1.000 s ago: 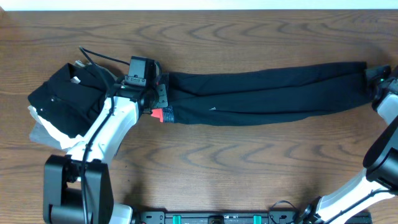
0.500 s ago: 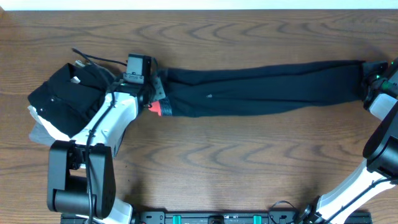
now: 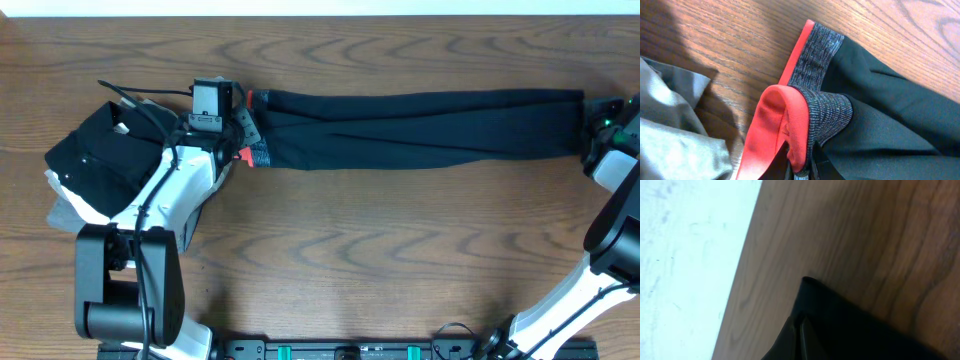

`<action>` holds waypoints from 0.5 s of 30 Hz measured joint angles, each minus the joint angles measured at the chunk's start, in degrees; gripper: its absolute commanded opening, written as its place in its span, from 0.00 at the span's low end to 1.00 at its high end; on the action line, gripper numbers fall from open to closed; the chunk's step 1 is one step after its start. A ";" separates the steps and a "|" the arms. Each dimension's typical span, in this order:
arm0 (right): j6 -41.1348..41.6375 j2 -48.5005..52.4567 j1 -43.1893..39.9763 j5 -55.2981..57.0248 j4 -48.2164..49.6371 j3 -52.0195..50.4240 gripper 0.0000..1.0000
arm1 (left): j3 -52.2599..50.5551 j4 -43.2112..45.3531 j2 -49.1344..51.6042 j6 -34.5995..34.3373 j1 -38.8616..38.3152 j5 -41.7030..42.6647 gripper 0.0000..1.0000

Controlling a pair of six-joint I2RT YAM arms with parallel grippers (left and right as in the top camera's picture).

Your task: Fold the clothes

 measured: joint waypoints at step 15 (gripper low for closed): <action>-0.04 0.46 0.81 -0.61 0.04 0.44 0.61 | 0.20 0.63 2.95 -1.92 0.07 0.68 0.67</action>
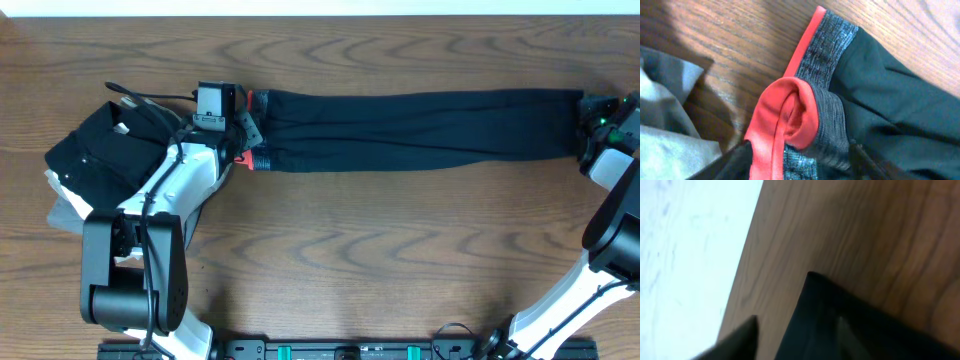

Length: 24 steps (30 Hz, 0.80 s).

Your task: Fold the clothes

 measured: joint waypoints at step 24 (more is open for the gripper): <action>-30.80 -10.71 3.54 -10.97 -41.07 3.48 0.43 | 14.49 -24.28 -0.04 15.78 -2.12 1.49 0.19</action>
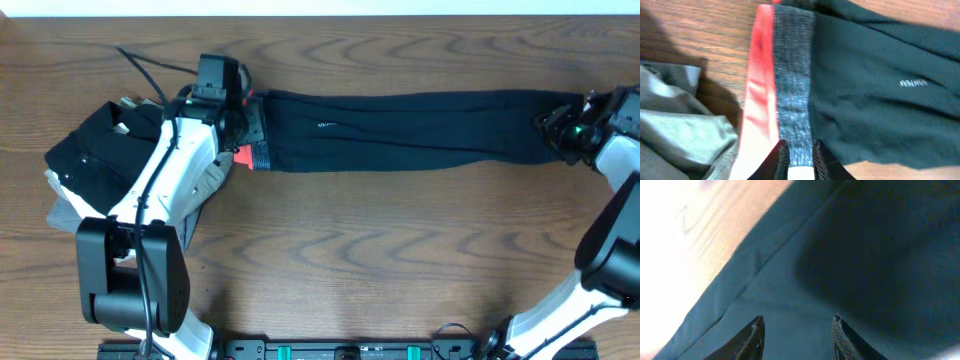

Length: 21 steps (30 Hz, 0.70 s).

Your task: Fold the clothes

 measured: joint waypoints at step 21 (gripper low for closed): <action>-20.85 6.29 -7.91 -0.11 2.34 3.17 0.93 | 0.07 -8.00 0.00 3.48 -1.95 0.42 0.46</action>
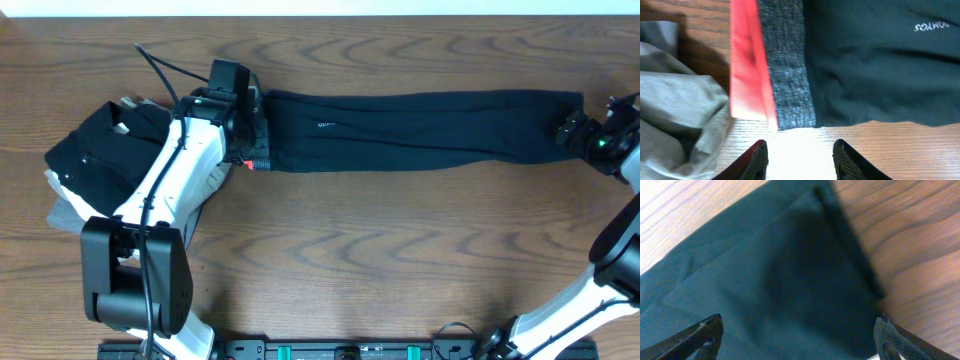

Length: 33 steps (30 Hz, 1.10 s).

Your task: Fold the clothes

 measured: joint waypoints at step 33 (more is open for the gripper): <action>-4.94 11.52 -2.47 -14.91 -11.41 11.76 0.01 | 0.00 1.31 0.00 0.00 -3.26 0.00 0.51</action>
